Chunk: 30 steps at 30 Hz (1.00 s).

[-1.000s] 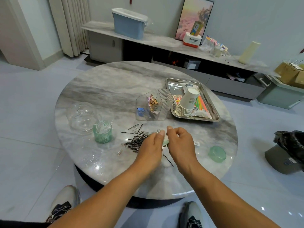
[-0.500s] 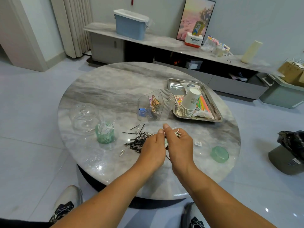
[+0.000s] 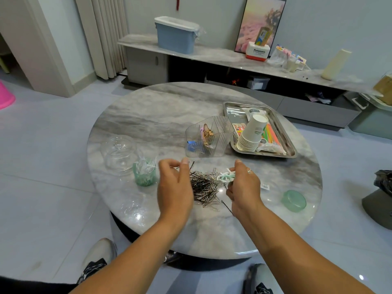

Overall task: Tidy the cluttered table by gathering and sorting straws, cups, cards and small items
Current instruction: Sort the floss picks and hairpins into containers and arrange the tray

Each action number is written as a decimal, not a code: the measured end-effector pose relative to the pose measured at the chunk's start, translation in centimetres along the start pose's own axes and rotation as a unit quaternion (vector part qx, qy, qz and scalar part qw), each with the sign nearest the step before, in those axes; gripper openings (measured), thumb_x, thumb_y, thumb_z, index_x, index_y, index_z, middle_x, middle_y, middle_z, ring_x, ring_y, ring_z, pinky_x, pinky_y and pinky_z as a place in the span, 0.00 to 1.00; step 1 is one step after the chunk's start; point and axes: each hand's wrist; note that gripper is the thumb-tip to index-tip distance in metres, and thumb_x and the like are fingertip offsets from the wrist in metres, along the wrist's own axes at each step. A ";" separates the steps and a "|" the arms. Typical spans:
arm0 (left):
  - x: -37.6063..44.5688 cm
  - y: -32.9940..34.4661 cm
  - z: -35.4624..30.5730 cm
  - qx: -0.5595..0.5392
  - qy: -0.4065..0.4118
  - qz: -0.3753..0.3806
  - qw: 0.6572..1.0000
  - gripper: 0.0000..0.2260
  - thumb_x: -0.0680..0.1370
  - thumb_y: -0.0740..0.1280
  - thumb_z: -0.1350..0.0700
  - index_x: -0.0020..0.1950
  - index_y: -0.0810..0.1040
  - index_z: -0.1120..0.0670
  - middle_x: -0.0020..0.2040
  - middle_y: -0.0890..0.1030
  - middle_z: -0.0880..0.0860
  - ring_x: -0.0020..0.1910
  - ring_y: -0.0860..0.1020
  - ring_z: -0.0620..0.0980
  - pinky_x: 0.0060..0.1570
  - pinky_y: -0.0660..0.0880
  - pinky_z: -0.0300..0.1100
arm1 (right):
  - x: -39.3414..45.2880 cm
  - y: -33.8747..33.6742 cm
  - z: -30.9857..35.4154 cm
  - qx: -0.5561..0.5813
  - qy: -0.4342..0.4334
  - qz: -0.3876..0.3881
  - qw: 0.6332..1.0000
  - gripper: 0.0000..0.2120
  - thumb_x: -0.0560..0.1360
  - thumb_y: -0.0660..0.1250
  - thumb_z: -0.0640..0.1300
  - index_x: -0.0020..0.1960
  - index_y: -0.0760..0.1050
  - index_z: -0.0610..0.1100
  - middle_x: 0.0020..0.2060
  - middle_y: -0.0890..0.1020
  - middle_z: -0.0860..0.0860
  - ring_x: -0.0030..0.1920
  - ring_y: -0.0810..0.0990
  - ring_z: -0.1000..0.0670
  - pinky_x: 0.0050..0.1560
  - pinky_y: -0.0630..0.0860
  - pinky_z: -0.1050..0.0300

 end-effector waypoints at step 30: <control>2.9 -2.6 0.5 0.103 -0.024 0.290 0.951 0.31 0.61 0.76 0.45 0.62 0.70 0.38 0.56 0.78 0.46 0.47 0.81 0.47 0.48 0.80 0.46 | -2.7 1.7 1.2 -0.034 -0.162 0.079 0.983 0.18 0.80 0.67 0.53 0.35 0.75 0.45 0.27 0.77 0.50 0.28 0.75 0.53 0.31 0.70 0.60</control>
Point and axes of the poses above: each hand's wrist, its own x-axis towards the middle knuckle, its own y-axis out of the palm, z = x × y
